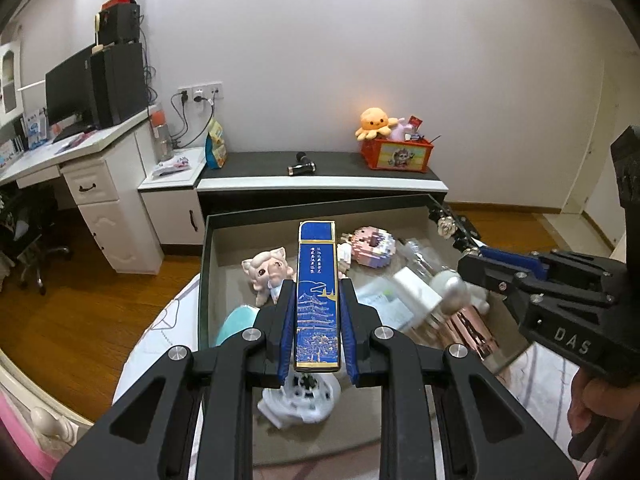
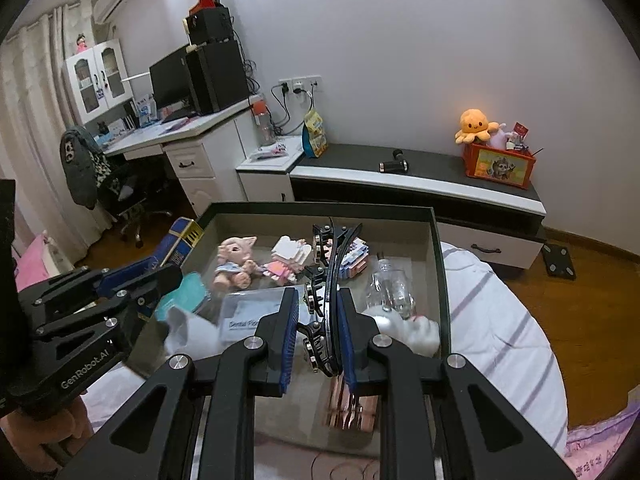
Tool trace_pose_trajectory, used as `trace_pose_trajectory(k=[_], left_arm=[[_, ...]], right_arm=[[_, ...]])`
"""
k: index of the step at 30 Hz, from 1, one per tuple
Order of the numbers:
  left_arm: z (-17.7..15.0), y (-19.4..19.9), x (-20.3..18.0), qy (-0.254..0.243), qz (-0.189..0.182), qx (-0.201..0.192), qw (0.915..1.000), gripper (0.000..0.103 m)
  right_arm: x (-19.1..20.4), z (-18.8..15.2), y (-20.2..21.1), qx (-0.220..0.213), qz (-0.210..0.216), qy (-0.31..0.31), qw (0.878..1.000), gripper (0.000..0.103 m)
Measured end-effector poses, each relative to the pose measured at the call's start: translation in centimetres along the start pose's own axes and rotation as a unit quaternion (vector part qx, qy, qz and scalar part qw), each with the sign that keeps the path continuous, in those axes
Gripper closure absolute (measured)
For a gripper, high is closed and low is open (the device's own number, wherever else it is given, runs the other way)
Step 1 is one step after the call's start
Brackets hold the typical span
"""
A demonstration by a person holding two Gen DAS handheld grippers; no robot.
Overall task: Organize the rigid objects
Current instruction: 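Lift the blue packet and black hair clip into the pink box and release, then withdraw both open tools from the pink box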
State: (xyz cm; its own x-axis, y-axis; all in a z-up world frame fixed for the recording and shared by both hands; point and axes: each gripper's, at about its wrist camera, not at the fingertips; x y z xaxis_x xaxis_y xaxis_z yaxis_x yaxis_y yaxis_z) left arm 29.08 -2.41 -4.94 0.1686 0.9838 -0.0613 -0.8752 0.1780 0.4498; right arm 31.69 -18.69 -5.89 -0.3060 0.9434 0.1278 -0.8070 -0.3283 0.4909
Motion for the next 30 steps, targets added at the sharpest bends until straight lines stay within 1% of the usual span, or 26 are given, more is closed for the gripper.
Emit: trace_pose_trajectory(k=[7,8,9,10,11,12,13,14,15,16,17,18,22,30], left_arm=[[-0.2,-1.5,0.1,-0.001,0.015,0.01,0.9998,0.082],[-0.2,-1.5,0.1,-0.001,0.018,0.012,0.9998,0.081],[-0.2,-1.5,0.1,-0.001,0.021,0.013,0.9997,0.078],[-0.2,-1.4,0.2,0.0,0.026,0.014,0.9996,0.073],[-0.2,-1.2,0.2,0.0,0.031,0.012,0.9994,0.059],[-0.2,-0.9,0.3,0.0,0.035,0.01,0.9993,0.041],[-0.2,-0.4,0.3,0.0,0.042,0.005,0.9991,0.031],[-0.1,0.0,0.4,0.0,0.049,-0.001,0.9988,0.017],[-0.1,0.6,0.5,0.002,0.058,-0.01,0.9983,0.012],[0.1,1.4,0.6,0.006,0.061,-0.018,0.998,0.01],[0.2,1.7,0.8,0.009,0.062,-0.021,0.9978,0.004],[0.3,2.3,1.0,0.013,0.062,-0.023,0.9977,0.0],[0.3,4.8,1.0,0.012,0.066,-0.035,0.9971,0.0],[-0.2,9.9,0.2,0.01,0.07,-0.053,0.9961,0.0]], right_arm=[[-0.6,-0.9,-2.2,0.021,-0.01,-0.006,1.0,0.082],[-0.7,-1.0,-2.3,0.022,-0.01,-0.009,1.0,0.08],[-0.9,-1.2,-2.3,0.024,-0.01,-0.012,1.0,0.076],[-1.0,-1.4,-2.1,0.024,-0.01,-0.015,1.0,0.056],[-1.0,-1.4,-2.0,0.022,-0.01,-0.017,1.0,0.033],[-1.0,-1.5,-1.5,0.016,-0.008,-0.02,1.0,0.024],[-1.0,-1.5,-1.2,0.012,-0.009,-0.021,1.0,0.018],[-1.0,-1.4,-0.9,0.009,-0.011,-0.022,1.0,0.017],[-1.1,-1.4,-0.4,0.008,-0.014,-0.028,0.999,0.015],[-1.1,-1.4,0.0,0.006,-0.018,-0.032,0.999,0.008],[-1.2,-1.2,0.4,0.001,-0.027,-0.036,0.999,0.0],[-1.4,-1.1,1.0,-0.006,-0.033,-0.039,0.999,0.0],[-1.4,-0.6,3.8,-0.026,-0.043,-0.05,0.997,0.0],[-0.2,-0.7,8.6,-0.06,-0.051,-0.058,0.995,0.0]])
Point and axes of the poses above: each gripper's, at about its wrist camera, not at the fingertips, and y roughly against the way its jaws point, x to its left, z to its top, and after that the axes turned 13 degrees about -x, right-handed
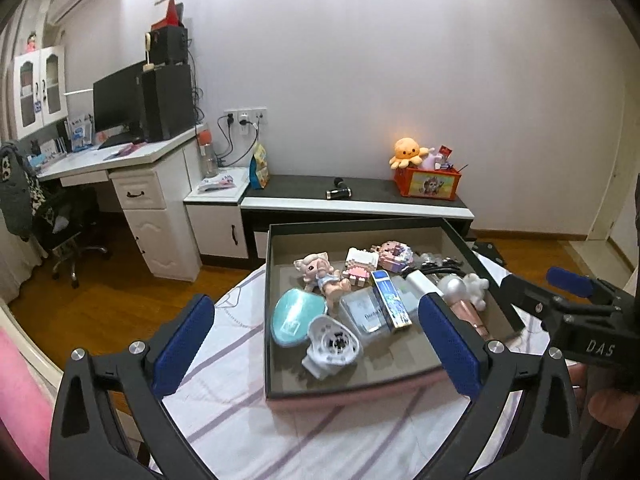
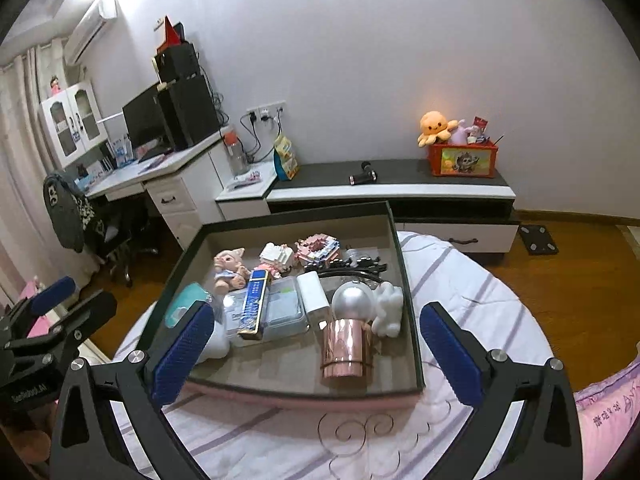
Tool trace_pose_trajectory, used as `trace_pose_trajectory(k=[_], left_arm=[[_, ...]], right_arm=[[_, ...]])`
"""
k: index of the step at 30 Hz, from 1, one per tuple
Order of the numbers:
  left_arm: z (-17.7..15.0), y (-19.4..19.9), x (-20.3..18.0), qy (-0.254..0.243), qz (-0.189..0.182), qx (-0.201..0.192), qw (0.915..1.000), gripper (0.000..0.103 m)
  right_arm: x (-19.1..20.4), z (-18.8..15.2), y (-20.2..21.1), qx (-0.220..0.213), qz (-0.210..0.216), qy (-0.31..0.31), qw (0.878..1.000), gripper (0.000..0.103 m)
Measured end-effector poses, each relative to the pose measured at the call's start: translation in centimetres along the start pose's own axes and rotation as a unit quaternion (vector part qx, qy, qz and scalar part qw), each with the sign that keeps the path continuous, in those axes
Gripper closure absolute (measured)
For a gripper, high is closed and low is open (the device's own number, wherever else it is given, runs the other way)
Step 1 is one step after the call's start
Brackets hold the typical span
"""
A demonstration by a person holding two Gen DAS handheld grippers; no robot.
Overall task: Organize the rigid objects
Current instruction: 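Withdraw both open tools from the pink box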
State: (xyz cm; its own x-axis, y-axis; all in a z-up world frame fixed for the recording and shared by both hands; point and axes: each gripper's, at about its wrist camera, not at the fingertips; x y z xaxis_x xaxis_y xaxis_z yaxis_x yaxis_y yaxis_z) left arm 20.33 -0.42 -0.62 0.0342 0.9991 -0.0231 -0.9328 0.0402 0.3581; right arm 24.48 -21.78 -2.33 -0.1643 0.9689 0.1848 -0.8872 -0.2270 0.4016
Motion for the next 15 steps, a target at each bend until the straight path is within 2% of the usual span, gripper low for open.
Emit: trace_pose_trajectory(k=[15], left_arm=[[-0.4,7.8,-0.6,0.004,0.001,-0.021,0.9998,0.0]], right_arm=[[1.4,-1.4,8.5,-0.04,-0.012,-0.002,0.999,0.0]])
Point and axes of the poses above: each gripper's, at about its wrist camera, not at the fingertips, and y roughly against the way its jaws point, x to its left, z to its top, and after that the axes turned 13 degrees about -x, right-handed
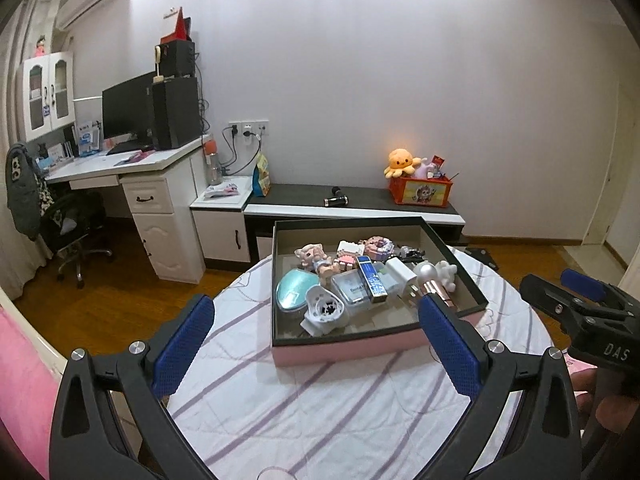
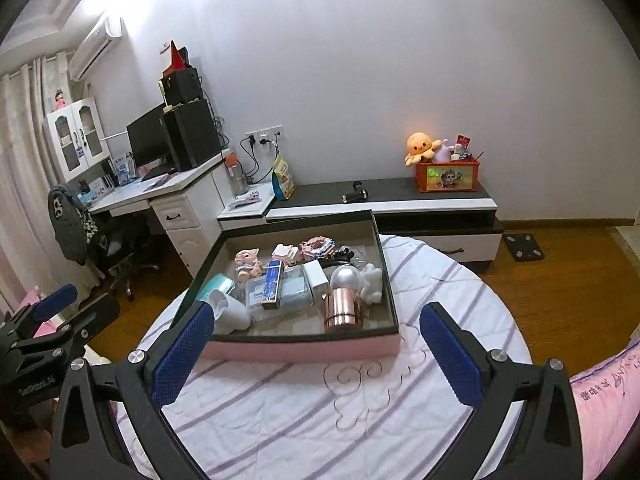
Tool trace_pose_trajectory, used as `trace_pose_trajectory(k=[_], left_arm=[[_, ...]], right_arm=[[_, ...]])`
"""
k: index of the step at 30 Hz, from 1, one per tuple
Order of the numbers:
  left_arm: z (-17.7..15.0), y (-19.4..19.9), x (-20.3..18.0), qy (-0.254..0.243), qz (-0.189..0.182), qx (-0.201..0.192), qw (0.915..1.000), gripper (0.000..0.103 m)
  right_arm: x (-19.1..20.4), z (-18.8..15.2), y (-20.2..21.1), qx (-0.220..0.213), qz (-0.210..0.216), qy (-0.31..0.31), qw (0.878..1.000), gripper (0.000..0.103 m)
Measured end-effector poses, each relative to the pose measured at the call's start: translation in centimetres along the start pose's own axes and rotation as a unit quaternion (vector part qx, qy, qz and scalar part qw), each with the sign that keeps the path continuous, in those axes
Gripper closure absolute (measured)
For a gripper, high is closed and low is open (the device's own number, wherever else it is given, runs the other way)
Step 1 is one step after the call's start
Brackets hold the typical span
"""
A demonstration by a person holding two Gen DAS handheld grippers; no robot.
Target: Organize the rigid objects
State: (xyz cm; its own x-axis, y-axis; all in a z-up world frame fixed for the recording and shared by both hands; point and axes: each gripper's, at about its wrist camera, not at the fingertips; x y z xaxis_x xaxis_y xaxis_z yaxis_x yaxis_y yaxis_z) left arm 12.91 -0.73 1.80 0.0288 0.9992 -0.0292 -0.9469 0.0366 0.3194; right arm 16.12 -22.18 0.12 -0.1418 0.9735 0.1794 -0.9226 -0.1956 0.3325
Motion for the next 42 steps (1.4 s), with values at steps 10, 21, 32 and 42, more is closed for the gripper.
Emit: trace_pose_trajectory(k=[10,21,32,42], left_arm=[[-1.2,4.2,-0.4,-0.007,0.003,-0.007,0.9999,0.0],[-3.3,6.5,-1.1,-0.001,-0.003,0.014,0.9999,0.0],[-3.1,7.4,-1.1,0.003,-0.002,0.005,1.0,0.0],[-3.2,7.5,-1.0,0.004,-0.002,0.005,1.0,0.0]], right_arm=[[1.0,-2.1,5.1,-0.017,-0.01,0.005,1.0,0.0],[0.8,-4.7,7.3,-0.008,-0.032,-0.002,0.999,0.0],[0.7,-4.5,8.0,-0.013,-0.038,-0.001,0.999,0.0],[1.0,-4.4,8.0,-0.011,-0.037,0.005,0.999,0.0]])
Point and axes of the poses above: each gripper's, at about its wrist camera, not at the fingertips, and y roughly against the way its jaws point, x to its left, z to its top, and after that the axes turned 13 degrees about -x, right-handed
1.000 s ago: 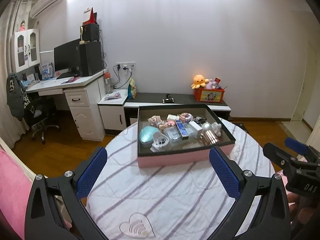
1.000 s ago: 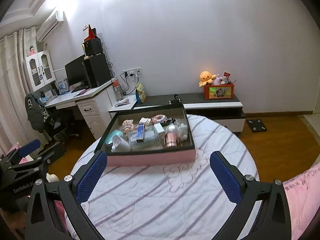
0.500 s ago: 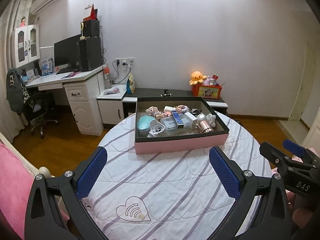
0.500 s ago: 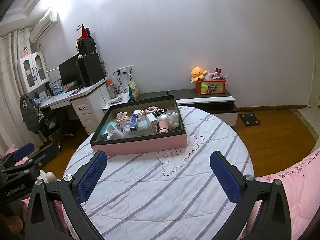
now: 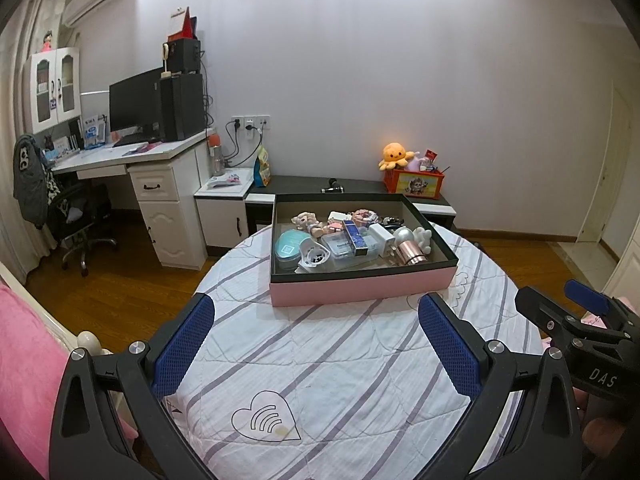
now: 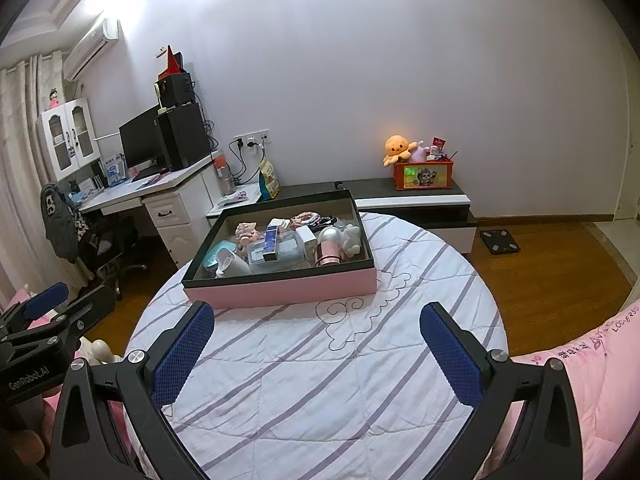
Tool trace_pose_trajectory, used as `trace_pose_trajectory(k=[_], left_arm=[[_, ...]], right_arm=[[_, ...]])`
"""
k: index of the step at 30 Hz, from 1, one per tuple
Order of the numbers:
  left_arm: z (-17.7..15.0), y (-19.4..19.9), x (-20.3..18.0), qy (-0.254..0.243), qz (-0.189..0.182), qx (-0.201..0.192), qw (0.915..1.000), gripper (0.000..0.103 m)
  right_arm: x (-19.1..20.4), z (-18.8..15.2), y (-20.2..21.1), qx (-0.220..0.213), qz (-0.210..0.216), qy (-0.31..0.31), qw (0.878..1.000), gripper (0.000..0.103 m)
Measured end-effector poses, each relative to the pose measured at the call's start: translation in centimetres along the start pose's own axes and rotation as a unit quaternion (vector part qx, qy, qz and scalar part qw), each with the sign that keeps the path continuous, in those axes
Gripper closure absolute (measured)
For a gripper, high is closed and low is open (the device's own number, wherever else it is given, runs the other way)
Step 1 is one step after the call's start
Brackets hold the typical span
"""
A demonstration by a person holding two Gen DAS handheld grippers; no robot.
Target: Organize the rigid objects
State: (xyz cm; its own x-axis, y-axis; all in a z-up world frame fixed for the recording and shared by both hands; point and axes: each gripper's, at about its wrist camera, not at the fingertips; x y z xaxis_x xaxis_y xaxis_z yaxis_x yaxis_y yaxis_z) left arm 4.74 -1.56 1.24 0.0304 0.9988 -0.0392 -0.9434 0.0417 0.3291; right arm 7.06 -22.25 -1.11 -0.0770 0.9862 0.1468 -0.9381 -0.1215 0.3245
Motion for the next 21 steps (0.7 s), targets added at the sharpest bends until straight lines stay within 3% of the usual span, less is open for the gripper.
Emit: trace_pose_trajectory(k=[21], left_arm=[[-0.12,-0.04,-0.01,0.0,0.003,-0.004,1.0,0.0]], right_arm=[[0.31,0.08,-0.23,0.0,0.001,0.004,1.0,0.0]])
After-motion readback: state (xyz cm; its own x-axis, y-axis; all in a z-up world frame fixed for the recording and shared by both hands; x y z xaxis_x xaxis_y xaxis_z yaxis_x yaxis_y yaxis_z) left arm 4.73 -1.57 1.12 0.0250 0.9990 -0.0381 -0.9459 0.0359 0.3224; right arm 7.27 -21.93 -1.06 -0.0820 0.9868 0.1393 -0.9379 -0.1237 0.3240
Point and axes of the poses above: each gripper's, at about its wrist camera, not at the fingertips, and y roughly against the way its jaws point, x to its left, z to its top, and after that the axes turned 13 degrees about -x, right-handed
